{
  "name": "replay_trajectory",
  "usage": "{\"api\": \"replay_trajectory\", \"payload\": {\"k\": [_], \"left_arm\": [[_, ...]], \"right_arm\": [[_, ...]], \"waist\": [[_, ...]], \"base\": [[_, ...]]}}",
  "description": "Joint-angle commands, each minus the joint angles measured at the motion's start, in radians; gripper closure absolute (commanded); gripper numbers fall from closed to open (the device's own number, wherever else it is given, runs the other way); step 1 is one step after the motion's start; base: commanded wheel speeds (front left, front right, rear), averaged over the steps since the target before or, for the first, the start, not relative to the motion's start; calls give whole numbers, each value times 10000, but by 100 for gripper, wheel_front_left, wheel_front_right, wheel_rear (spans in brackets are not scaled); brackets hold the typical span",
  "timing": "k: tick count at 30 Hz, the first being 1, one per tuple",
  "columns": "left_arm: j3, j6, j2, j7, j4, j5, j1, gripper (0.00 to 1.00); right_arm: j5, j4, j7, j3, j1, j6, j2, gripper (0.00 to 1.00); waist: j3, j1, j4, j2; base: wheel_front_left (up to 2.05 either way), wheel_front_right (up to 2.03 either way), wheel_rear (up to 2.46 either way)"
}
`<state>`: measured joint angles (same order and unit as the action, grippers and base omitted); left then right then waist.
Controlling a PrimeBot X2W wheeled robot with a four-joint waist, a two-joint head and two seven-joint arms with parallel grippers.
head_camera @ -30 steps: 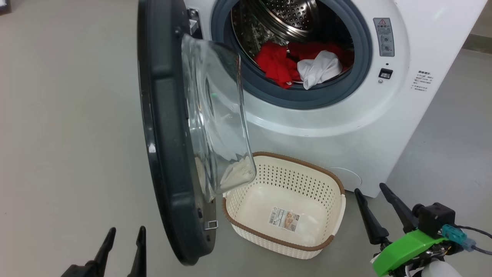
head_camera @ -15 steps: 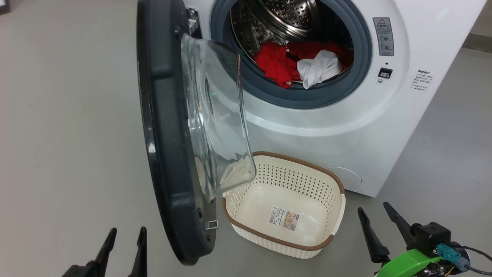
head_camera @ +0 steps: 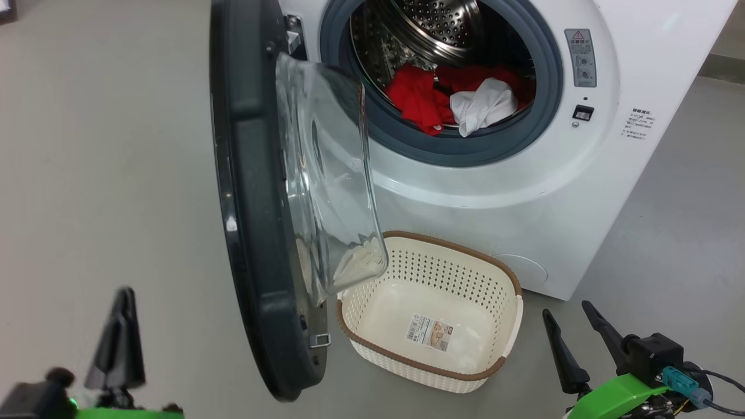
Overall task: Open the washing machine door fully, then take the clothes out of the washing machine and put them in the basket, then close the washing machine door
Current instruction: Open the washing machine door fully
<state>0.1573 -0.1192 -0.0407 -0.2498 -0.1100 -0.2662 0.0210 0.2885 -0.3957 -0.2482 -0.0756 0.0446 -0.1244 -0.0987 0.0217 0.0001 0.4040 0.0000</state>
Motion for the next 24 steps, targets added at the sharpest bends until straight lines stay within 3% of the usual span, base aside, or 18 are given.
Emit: {"api": "replay_trajectory", "payload": {"k": [1, 6, 13, 19, 24], "left_arm": [[374, 83, -95, -120, 536, -13, 468, 100], [49, 246, -95, -120, 2414, -183, 573, 100], [-1759, 393, -95, -120, 4251, -99, 184, 100], [-3513, 254, -95, -120, 4224, 34, -230, 100], [-4687, 163, -95, -120, 2948, -220, -542, 100]], "right_arm": [[-90, 282, -135, -160, 175, -63, -80, 0], [-105, 372, -135, -171, 205, -63, -69, 0], [-88, 459, -135, -188, 195, -63, -28, 0], [-90, 503, -135, -198, 214, -63, 7, 0], [-116, 589, -135, -183, 234, -63, 23, 0]], "waist": [[6, 0, 2, 0], [-11, 0, -32, 0], [-79, 0, -70, 0], [-125, 0, -100, 0], [-166, 0, -142, 0]], "base": [[0, 0, 0], [0, 0, 0], [0, 0, 0], [0, 0, 0], [0, 0, 0]]}}
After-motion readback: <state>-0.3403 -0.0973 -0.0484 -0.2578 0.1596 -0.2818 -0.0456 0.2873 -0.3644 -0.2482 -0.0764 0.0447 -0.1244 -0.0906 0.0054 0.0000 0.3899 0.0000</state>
